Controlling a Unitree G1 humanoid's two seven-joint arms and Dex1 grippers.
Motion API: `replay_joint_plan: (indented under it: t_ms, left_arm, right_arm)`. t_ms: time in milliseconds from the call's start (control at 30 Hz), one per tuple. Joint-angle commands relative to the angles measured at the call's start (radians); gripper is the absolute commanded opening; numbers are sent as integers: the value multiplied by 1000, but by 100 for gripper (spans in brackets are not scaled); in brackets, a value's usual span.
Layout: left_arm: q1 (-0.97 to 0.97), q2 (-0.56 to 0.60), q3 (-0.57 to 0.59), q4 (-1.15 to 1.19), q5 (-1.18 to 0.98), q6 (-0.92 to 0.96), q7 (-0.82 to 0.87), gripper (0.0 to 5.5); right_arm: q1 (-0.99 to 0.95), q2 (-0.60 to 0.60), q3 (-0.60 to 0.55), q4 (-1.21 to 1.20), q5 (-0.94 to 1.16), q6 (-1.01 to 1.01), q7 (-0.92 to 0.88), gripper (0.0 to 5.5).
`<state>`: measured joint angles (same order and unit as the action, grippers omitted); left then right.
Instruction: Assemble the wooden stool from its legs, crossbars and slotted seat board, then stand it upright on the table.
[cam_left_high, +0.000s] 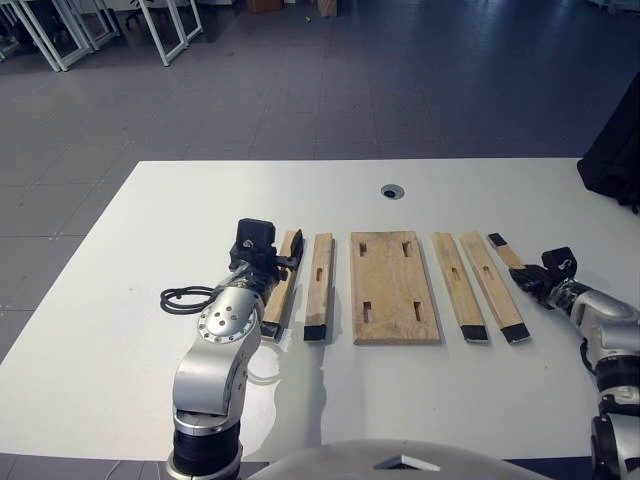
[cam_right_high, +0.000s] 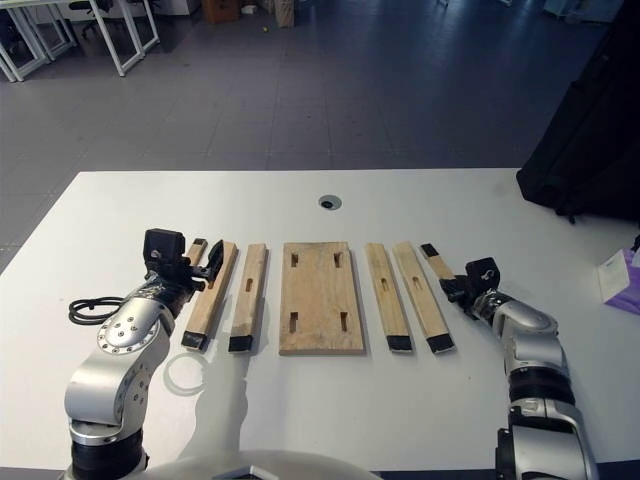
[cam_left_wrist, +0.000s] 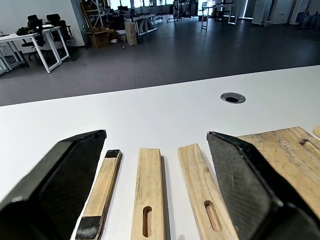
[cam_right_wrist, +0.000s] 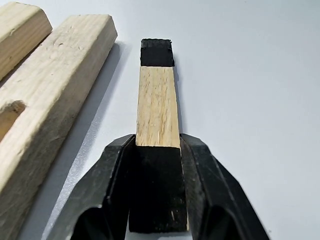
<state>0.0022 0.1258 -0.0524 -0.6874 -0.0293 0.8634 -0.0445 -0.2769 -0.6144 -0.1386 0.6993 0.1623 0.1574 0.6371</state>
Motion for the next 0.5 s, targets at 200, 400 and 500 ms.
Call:
replay_joint_plan:
  t_ms: [200, 400, 500]
  left_arm:
    - [-421, -11, 372, 432, -437, 279, -248, 373]
    - [-762, -33, 705, 887, -793, 568, -312, 373]
    - [-803, -45, 769, 976, -859, 610, -292, 373]
  right_arm:
    - [-140, 81, -84, -517, 88, 199, -287, 129]
    - [16, 314, 235, -968, 44, 295, -363, 129]
    - [33, 369, 317, -1059, 28, 348, -386, 129]
